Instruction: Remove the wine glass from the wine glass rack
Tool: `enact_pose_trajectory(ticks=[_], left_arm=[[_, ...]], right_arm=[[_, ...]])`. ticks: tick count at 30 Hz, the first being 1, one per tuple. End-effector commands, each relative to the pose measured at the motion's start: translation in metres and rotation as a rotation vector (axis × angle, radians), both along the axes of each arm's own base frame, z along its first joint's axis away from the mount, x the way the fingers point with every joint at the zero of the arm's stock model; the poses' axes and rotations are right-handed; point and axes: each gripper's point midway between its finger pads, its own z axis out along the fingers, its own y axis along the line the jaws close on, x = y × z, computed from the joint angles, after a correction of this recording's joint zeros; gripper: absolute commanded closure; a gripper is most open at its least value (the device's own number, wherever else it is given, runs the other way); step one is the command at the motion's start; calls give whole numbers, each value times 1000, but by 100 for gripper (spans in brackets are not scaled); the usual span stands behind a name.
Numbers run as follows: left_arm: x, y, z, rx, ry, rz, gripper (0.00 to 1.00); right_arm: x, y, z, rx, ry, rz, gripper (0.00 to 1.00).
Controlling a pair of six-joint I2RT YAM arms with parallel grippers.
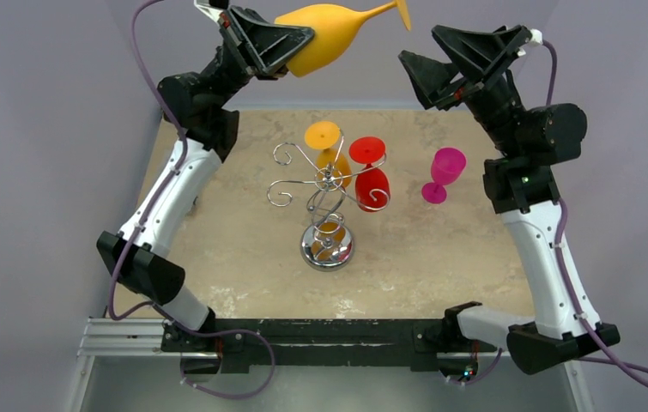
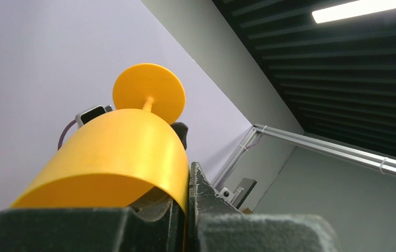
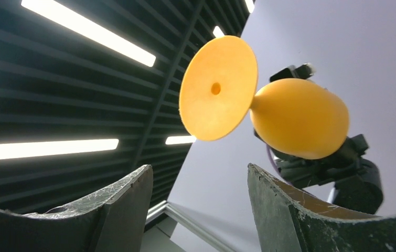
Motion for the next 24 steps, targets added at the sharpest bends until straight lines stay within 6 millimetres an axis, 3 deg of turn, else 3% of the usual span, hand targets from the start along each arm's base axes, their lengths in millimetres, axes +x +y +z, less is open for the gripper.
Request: enact_pose_trajectory(ticks=[1, 7, 13, 24], left_arm=[[-39, 24, 25, -21, -112, 64, 100], [-42, 37, 19, 76, -84, 163, 100], [-44, 51, 2, 239, -31, 332, 100], [-69, 64, -29, 413, 0, 429, 100]], right_arm=[[-14, 7, -13, -128, -38, -23, 34], [-15, 10, -31, -214, -22, -50, 34], [-15, 12, -47, -298, -12, -79, 34], [-14, 16, -79, -412, 28, -79, 34]])
